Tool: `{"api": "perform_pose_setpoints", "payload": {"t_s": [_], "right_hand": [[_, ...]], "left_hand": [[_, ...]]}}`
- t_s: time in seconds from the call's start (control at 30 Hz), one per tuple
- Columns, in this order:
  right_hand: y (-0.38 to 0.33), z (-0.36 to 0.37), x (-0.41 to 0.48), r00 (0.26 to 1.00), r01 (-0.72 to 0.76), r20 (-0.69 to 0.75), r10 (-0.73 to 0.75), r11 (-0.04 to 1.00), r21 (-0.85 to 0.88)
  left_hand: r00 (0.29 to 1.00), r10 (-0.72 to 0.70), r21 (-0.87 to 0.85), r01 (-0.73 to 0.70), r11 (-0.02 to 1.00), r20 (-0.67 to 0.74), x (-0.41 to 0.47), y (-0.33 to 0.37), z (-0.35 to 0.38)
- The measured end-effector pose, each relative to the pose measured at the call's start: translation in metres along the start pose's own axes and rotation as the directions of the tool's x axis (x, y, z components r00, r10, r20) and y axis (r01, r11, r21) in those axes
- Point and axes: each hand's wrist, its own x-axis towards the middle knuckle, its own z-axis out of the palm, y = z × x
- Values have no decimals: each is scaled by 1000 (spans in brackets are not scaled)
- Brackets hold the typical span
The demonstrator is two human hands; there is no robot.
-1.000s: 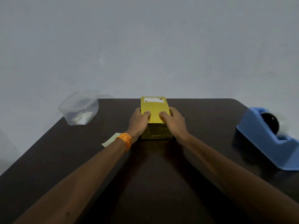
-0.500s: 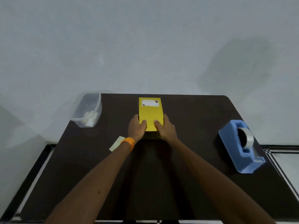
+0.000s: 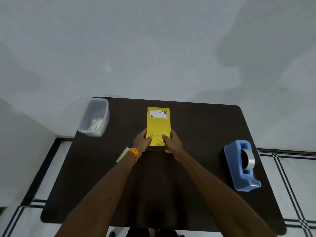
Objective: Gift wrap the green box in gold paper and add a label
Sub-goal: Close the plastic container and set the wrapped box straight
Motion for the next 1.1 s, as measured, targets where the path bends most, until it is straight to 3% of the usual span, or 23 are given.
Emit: {"api": "perform_pose_setpoints", "payload": {"t_s": [0.2, 1.1], "right_hand": [[-10, -2, 21, 999, -19, 35, 19, 1000, -1], [-37, 1, 51, 998, -18, -61, 16, 999, -32]], "left_hand": [[1000, -1, -7, 1, 1000, -1, 21, 2, 0], [992, 98, -44, -95, 994, 75, 65, 25, -12]]}}
